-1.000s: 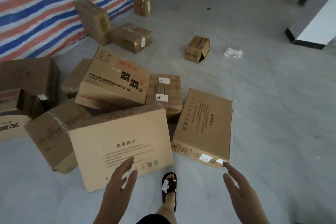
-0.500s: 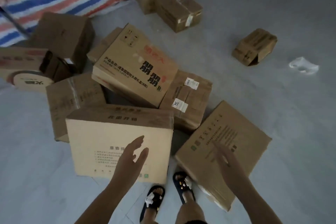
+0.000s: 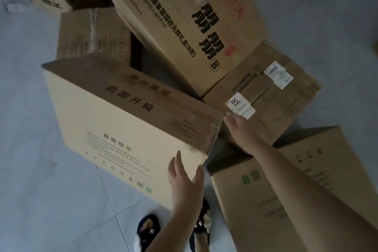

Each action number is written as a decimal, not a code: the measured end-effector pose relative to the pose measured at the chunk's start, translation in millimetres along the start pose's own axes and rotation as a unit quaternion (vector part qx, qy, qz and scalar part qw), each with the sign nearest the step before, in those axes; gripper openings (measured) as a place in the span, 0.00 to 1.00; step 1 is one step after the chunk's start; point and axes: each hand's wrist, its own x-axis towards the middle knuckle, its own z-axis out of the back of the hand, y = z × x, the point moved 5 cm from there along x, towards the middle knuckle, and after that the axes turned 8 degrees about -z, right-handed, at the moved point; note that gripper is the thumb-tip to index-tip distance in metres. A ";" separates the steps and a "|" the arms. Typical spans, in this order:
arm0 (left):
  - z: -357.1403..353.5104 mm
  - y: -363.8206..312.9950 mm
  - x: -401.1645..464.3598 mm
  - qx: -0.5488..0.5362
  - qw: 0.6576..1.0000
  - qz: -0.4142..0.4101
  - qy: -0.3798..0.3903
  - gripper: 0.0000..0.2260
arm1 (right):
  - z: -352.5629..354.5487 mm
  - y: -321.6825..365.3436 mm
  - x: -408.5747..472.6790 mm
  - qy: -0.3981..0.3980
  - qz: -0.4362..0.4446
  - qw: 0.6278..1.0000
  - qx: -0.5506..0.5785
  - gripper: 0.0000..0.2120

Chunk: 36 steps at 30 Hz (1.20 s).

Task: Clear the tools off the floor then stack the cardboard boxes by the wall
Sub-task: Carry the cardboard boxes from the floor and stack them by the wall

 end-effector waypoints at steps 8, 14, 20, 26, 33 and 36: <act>-54.4 38.2 52.6 -0.111 0.991 0.018 -0.069 0.38 | -52.3 -22.0 137.6 -0.092 0.027 0.990 -0.100 0.19; -48.3 51.0 46.6 -0.184 0.980 0.019 -0.071 0.44 | -69.9 -20.2 128.4 -0.056 -0.030 0.991 -0.116 0.20; 28.9 99.5 -0.3 -0.300 0.927 0.054 -0.221 0.36 | -109.4 8.5 34.4 0.001 0.037 0.998 0.044 0.09; 112.7 145.0 -45.7 -0.450 0.829 0.104 -0.316 0.16 | -180.3 58.9 -55.9 0.142 0.049 0.963 0.224 0.02; 217.1 153.1 -77.5 -0.510 0.799 0.080 -0.310 0.10 | -217.3 142.2 -133.4 0.166 0.065 0.971 0.159 0.14; 256.0 161.3 -110.9 -0.547 0.768 0.091 -0.320 0.09 | -229.3 175.3 -188.3 0.164 0.122 0.969 0.141 0.11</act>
